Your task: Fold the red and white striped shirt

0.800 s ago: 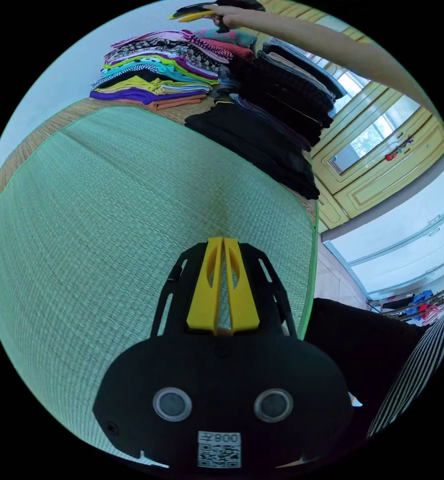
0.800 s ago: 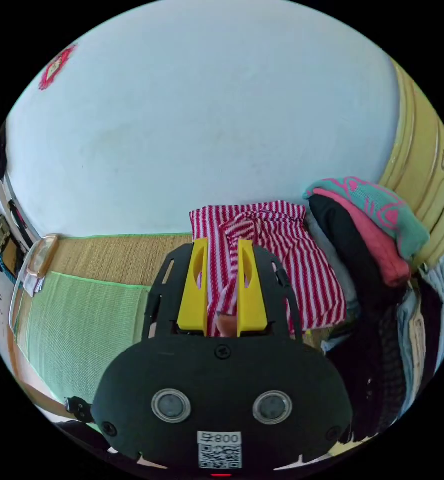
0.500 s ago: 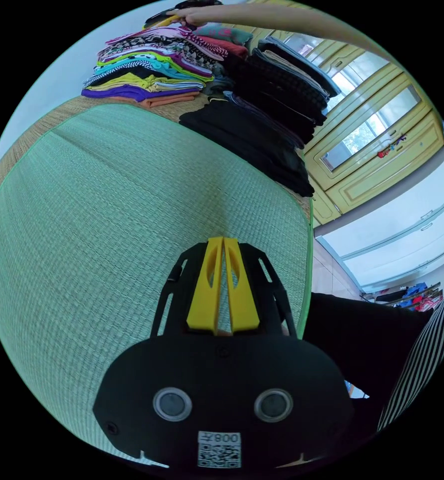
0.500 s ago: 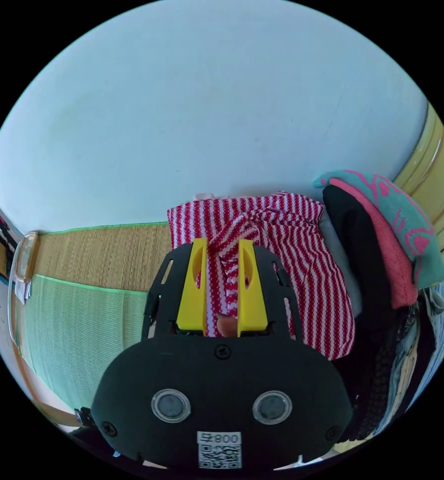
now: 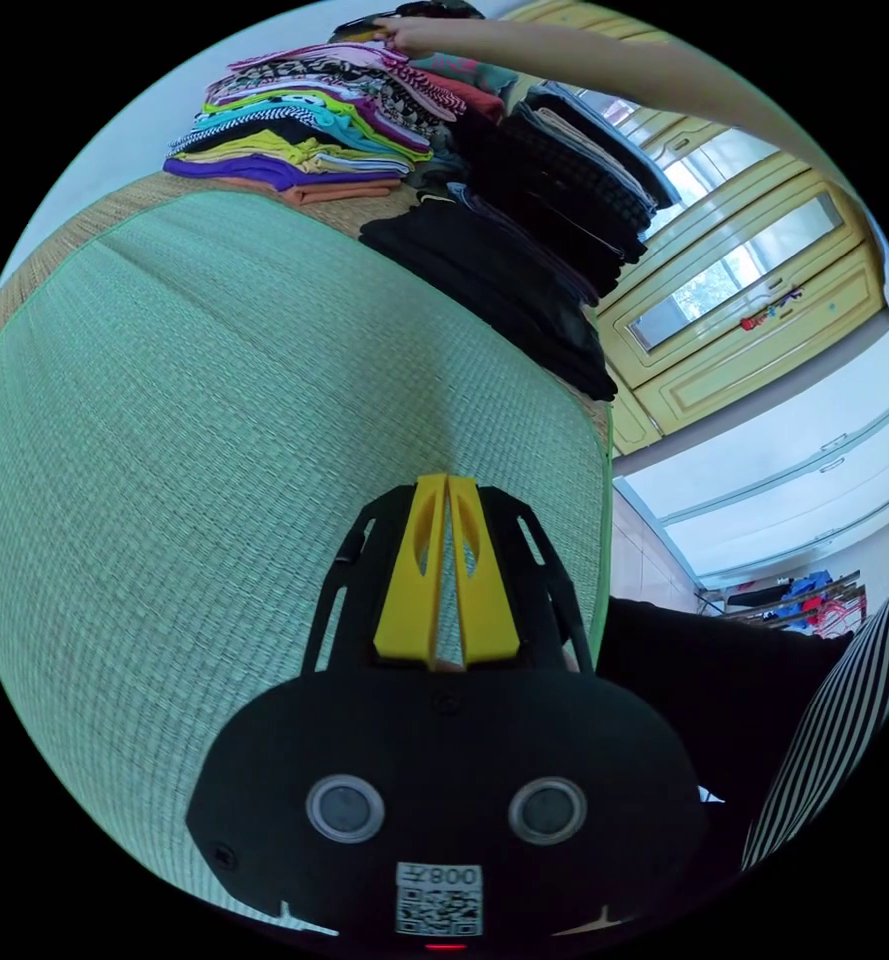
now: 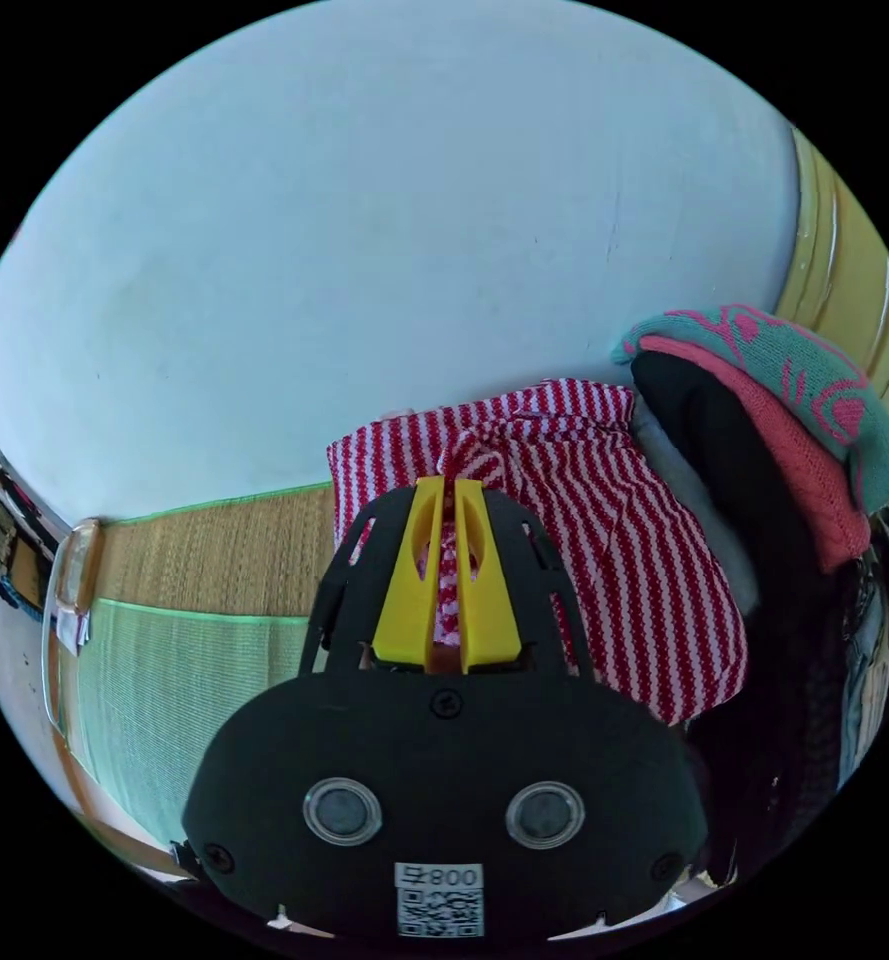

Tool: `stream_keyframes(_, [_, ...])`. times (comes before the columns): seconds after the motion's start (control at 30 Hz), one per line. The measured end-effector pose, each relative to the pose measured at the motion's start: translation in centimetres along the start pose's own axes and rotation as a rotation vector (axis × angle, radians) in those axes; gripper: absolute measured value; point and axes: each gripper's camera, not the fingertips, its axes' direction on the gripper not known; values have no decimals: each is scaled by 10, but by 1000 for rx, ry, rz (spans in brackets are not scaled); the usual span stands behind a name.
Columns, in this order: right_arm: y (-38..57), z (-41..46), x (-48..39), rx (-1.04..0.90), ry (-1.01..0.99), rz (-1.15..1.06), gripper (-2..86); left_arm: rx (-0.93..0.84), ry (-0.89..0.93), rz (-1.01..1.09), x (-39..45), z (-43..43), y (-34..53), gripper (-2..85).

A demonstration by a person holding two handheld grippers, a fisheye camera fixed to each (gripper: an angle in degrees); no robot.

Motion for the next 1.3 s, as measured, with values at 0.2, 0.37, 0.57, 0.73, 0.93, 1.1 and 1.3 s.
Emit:
stream_keyframes(0.2, [8, -58, 1, 120, -193, 10, 12, -47, 0, 48, 12, -33, -2, 1])
stream_keyframes(0.37, [35, -111, -17, 167, -358, -49, 11, -53, 159, -9, 8, -76, -3, 1])
stream_keyframes(0.57, [97, -177, -42, 168, -537, -101, 11, 159, 230, -88, 4, -165, 20, 1])
stream_keyframes(0.73, [145, -234, -55, 164, -676, -87, 11, 305, 259, -177, 4, -237, 64, 2])
stream_keyframes(0.93, [201, -311, -75, 136, -759, -76, 11, 417, 293, -301, 26, -308, 146, 7])
stream_keyframes(1.1, [252, -364, -81, 34, -783, -11, 10, 461, 332, -403, 61, -350, 212, 18])
stream_keyframes(1.3, [304, -397, -76, -62, -908, 72, 10, 506, 369, -521, 101, -382, 281, 31])
